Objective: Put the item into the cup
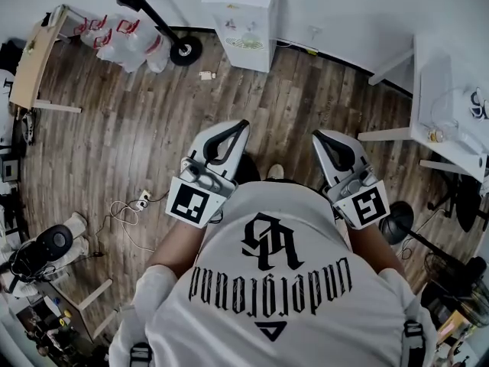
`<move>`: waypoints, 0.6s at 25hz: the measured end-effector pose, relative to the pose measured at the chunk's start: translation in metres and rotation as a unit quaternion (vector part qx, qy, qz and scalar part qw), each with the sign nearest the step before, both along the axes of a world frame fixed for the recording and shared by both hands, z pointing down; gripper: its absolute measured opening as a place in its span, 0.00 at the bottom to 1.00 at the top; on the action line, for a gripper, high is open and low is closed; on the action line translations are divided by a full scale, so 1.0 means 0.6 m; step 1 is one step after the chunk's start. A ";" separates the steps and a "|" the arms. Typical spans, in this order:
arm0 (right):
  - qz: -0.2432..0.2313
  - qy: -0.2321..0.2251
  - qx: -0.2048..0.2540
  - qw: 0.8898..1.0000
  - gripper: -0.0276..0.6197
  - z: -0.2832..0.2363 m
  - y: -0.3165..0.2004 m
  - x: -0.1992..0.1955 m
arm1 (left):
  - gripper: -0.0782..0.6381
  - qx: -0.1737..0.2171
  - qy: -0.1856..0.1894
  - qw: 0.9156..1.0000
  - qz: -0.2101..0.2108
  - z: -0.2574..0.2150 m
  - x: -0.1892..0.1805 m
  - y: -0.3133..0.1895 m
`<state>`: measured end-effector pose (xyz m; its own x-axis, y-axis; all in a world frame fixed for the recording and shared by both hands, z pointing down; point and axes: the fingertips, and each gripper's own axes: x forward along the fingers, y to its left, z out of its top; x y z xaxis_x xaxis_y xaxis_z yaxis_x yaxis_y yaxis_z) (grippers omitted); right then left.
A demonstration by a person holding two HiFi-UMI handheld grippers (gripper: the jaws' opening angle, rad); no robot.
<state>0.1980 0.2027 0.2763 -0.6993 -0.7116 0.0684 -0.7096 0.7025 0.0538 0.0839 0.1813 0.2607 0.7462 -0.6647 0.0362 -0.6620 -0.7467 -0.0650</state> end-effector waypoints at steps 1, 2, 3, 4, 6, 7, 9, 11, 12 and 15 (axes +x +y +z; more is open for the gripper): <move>0.000 0.000 0.001 1.000 0.05 0.000 0.004 0.003 | 0.12 0.000 0.001 1.000 -0.001 0.000 0.002 0.004; 0.000 -0.001 0.001 1.000 0.05 0.000 0.009 0.006 | 0.12 0.000 0.001 1.000 -0.002 -0.001 0.003 0.008; -0.001 -0.001 0.000 1.000 0.05 0.000 0.013 0.009 | 0.12 0.000 0.001 1.000 -0.003 -0.001 0.004 0.013; -0.002 -0.002 0.000 1.000 0.05 0.000 0.016 0.011 | 0.12 0.000 0.001 1.000 -0.005 -0.001 0.005 0.016; -0.004 -0.003 0.001 1.000 0.05 -0.002 0.020 0.013 | 0.12 0.000 0.001 1.000 -0.009 -0.001 0.005 0.021; -0.006 -0.002 0.003 1.000 0.05 -0.002 0.021 0.015 | 0.12 0.001 0.001 1.000 -0.010 -0.002 0.005 0.021; -0.007 0.003 0.007 1.000 0.05 0.001 0.022 0.018 | 0.12 0.002 0.001 1.000 -0.014 -0.001 0.006 0.022; -0.006 0.005 0.009 1.000 0.05 0.004 0.026 0.021 | 0.12 0.002 0.001 1.000 -0.016 0.001 0.009 0.025; -0.006 0.004 0.009 1.000 0.05 0.005 0.027 0.022 | 0.12 0.001 0.002 1.000 -0.018 0.002 0.009 0.027; -0.007 0.001 0.014 1.000 0.05 0.006 0.026 0.026 | 0.12 -0.001 0.002 1.000 -0.023 0.002 0.009 0.030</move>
<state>0.2134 0.2181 0.2798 -0.7090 -0.7034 0.0495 -0.6997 0.7105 0.0748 0.0891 0.1992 0.2622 0.7154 -0.6978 0.0343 -0.6954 -0.7160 -0.0617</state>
